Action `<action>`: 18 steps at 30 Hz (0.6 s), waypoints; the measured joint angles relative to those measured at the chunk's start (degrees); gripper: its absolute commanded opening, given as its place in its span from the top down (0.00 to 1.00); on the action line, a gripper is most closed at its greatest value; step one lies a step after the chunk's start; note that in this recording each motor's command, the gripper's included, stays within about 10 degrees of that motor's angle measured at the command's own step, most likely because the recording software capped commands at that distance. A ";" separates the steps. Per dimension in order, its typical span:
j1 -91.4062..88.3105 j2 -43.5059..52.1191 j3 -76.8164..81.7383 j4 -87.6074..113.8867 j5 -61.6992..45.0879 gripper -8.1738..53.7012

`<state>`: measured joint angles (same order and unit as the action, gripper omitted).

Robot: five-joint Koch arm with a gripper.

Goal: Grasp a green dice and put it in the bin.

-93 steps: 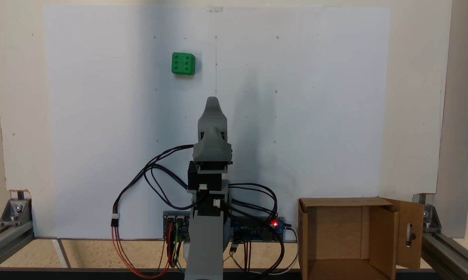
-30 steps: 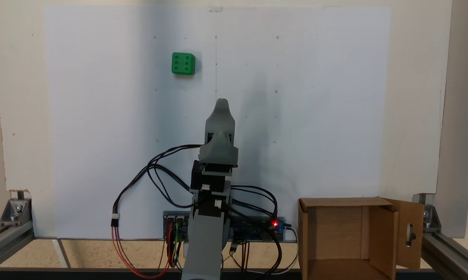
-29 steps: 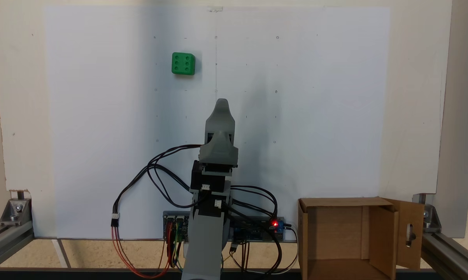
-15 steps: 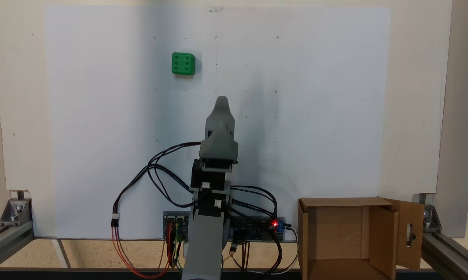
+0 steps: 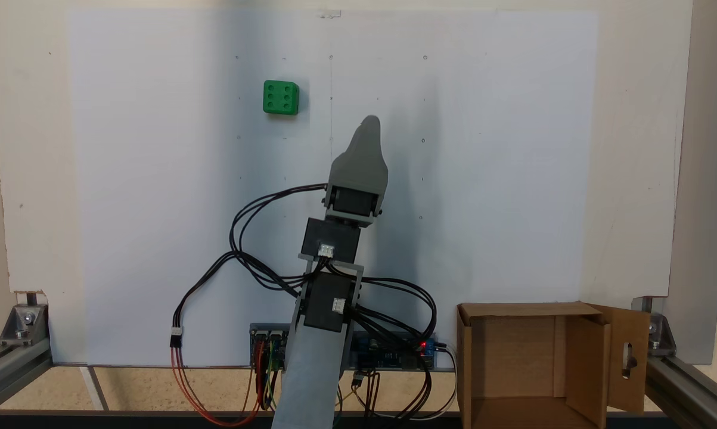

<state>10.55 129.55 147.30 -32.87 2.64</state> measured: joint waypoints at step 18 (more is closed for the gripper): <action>-9.14 -1.05 -36.65 67.85 1.41 0.17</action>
<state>1.41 128.50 110.65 34.98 4.04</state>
